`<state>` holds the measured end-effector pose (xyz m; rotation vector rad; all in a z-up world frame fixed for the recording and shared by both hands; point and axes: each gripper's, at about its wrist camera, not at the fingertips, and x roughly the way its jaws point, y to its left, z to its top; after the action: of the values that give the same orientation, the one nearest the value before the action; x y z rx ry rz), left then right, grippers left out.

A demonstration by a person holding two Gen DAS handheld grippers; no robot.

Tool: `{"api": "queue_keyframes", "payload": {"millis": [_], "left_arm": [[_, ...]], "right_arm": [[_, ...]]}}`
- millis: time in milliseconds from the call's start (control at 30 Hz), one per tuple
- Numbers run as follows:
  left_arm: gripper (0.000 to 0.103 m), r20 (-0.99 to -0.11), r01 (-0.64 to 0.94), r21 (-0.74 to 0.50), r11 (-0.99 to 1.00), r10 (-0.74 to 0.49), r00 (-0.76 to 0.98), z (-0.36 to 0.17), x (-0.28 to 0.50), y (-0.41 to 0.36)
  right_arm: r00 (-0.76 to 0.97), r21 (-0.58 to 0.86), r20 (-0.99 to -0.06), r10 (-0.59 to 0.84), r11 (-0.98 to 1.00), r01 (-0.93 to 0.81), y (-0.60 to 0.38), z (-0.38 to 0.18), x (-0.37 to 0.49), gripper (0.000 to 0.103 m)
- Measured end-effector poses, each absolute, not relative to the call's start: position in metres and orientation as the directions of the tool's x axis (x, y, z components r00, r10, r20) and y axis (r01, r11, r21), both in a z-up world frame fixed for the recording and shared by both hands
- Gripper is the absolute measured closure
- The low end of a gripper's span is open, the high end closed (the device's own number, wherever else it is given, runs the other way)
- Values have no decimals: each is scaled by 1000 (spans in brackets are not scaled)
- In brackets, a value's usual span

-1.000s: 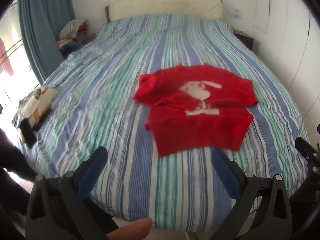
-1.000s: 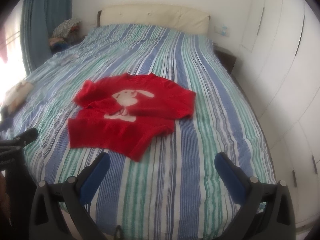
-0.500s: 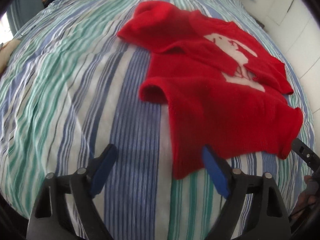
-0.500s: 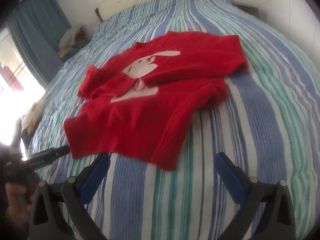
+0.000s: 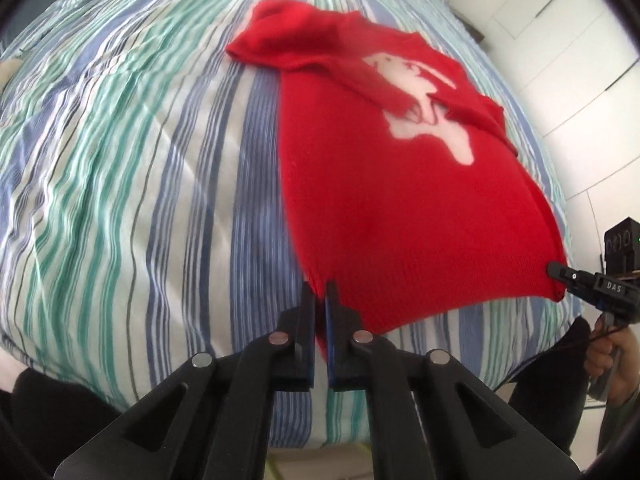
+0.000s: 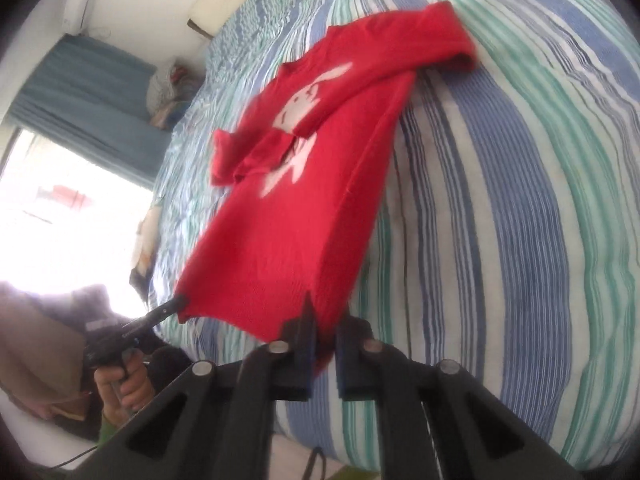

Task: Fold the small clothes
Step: 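Grasp the sweater hem with the left tool while the right tool grasps the hem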

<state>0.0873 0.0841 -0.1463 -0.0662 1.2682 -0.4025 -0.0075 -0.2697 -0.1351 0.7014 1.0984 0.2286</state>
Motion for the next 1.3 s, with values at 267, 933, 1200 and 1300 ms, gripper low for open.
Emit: {"api": "queue_keyframes", "payload": {"millis": [267,933,1200,1300], "left_arm": [[101,-937,242,-219,945,-273,216,-161,71,77],[101,-936,204,-219,954,-265,231,-167,71,82],[99,-966,198,-104,975,-146,213,-200,75,64],[96,-963,210,-66,975,-117,242,-197,71,59]], "right_arm": [[358,531,-831,425,798,284,-269,-193,-17,96],[353,465,-858,375,858,219,-269,-192,-38,100],[306,337,-916,260,913,230,-267,-218,-40,101],[312,294,-923,224,935,199,-261,-212,-39,100]]}}
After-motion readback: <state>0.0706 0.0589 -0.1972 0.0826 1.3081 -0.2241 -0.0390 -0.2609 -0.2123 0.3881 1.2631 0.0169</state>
